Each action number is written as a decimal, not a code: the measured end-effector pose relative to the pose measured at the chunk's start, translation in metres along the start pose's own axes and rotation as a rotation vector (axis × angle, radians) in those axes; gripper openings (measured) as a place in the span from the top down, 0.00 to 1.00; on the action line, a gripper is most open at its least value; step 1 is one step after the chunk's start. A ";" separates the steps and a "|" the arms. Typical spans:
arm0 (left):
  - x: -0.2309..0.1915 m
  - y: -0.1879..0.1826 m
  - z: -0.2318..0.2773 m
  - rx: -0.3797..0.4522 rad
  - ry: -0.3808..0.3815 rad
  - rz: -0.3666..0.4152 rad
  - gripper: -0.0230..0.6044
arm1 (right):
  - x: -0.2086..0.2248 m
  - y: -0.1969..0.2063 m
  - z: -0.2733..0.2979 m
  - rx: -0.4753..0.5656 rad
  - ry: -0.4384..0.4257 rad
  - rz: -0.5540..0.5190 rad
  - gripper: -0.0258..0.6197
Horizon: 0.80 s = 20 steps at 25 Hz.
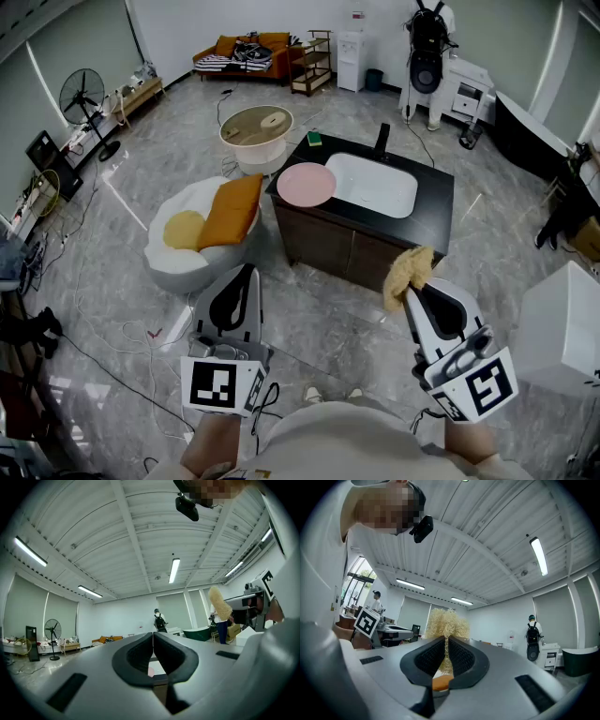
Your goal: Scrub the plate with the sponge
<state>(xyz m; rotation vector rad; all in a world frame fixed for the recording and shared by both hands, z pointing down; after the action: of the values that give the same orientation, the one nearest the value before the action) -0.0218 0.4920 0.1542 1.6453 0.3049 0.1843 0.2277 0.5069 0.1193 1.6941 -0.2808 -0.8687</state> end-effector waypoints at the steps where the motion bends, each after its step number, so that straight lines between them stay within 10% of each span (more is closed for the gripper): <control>1: 0.001 0.000 0.001 -0.002 0.001 0.000 0.93 | 0.002 0.001 0.000 -0.003 0.000 0.007 0.89; 20: -0.029 0.008 -0.004 -0.050 -0.004 0.020 0.93 | -0.019 0.012 0.030 -0.029 -0.039 0.048 0.89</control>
<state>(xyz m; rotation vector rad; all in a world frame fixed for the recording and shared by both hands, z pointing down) -0.0495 0.4862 0.1638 1.5997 0.2792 0.2022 0.1974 0.4917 0.1357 1.6386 -0.3325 -0.8677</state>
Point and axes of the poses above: the fingertips, and each gripper's own axes: z forward along the fingers, x to its right, y out of its underside, the point moved 5 cm from there along -z, backward along the fingers, and after that the axes turned 13 degrees about -z, right-handed, at the moved point
